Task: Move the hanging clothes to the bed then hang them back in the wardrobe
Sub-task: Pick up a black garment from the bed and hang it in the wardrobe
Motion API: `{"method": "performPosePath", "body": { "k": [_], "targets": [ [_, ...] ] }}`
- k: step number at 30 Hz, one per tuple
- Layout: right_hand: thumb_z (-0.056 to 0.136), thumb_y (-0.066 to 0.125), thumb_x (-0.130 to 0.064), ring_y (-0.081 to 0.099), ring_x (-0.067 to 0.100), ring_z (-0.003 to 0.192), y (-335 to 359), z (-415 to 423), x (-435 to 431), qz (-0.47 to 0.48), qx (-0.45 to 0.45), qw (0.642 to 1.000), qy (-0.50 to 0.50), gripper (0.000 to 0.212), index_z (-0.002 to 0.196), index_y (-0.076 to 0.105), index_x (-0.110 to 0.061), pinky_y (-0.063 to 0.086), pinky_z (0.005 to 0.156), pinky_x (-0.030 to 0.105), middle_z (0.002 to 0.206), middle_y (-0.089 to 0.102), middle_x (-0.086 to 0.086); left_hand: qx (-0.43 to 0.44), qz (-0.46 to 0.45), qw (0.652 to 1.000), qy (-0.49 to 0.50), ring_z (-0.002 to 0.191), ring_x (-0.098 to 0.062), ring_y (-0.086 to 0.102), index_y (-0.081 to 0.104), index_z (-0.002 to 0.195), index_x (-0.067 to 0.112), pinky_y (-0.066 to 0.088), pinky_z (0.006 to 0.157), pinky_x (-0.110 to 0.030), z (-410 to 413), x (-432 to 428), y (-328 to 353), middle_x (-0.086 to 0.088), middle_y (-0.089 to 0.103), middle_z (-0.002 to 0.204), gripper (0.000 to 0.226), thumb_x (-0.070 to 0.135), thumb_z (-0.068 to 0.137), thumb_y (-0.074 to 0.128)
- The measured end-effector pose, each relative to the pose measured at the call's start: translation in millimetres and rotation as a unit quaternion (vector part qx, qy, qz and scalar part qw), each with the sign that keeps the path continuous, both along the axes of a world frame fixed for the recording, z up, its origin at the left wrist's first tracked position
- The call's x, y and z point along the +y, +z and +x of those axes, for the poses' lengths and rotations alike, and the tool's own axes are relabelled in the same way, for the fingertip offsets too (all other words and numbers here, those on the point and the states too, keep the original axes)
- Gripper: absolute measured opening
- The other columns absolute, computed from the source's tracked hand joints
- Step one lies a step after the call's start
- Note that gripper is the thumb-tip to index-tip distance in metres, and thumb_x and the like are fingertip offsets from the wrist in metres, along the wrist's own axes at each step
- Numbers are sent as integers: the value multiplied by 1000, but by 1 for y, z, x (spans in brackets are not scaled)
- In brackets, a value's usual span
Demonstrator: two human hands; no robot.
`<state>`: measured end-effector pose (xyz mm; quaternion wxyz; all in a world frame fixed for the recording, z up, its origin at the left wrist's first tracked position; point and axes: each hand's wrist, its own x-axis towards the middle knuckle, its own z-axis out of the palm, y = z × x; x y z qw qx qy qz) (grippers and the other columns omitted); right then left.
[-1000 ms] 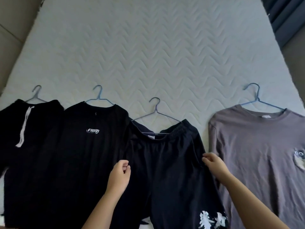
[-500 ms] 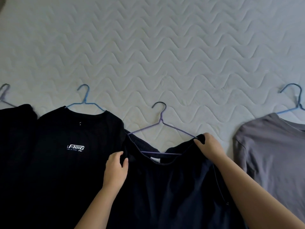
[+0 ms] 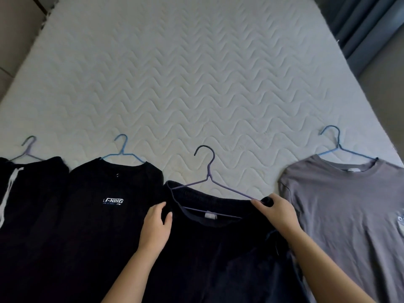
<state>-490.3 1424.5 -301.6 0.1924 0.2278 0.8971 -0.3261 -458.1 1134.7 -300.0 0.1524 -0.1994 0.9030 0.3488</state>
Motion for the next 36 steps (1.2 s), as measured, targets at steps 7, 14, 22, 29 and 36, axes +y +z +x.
{"method": "performPosePath", "body": {
  "k": [7,14,22,29,36],
  "targets": [
    [72,71,-46,56,17,62,79,70,38,-12,64,997,-38,42,66,55,-8,38,54,27,60,59,3,44,-27,996,-71,136,-22,29,32,139,11,29,111,-37,17,16,62,-7,32,147,49,16,92,47],
    [67,76,-41,57,29,62,160,120,84,-20,148,986,-74,46,66,57,0,36,54,31,61,61,15,113,-37,983,-139,119,-24,49,46,128,12,40,98,-35,30,34,121,-7,56,126,37,18,91,49],
    [72,70,-44,59,25,74,270,128,123,6,276,955,-107,38,75,65,-6,39,62,33,72,65,8,345,-109,913,-190,63,-25,50,50,78,6,31,58,-32,27,84,242,-5,55,68,25,27,91,49],
    [73,65,-52,58,22,77,366,78,84,60,402,913,26,41,79,63,-12,45,69,34,77,65,4,411,-81,905,-77,54,-22,48,50,77,6,34,50,-30,48,56,317,-4,50,56,30,32,91,46],
    [72,64,-55,61,25,73,431,73,-2,-14,465,873,146,40,74,60,-15,50,68,39,73,65,5,487,-112,864,61,55,-23,49,53,75,9,37,51,-33,123,-27,382,-3,51,55,28,33,89,51]
  ]
}}
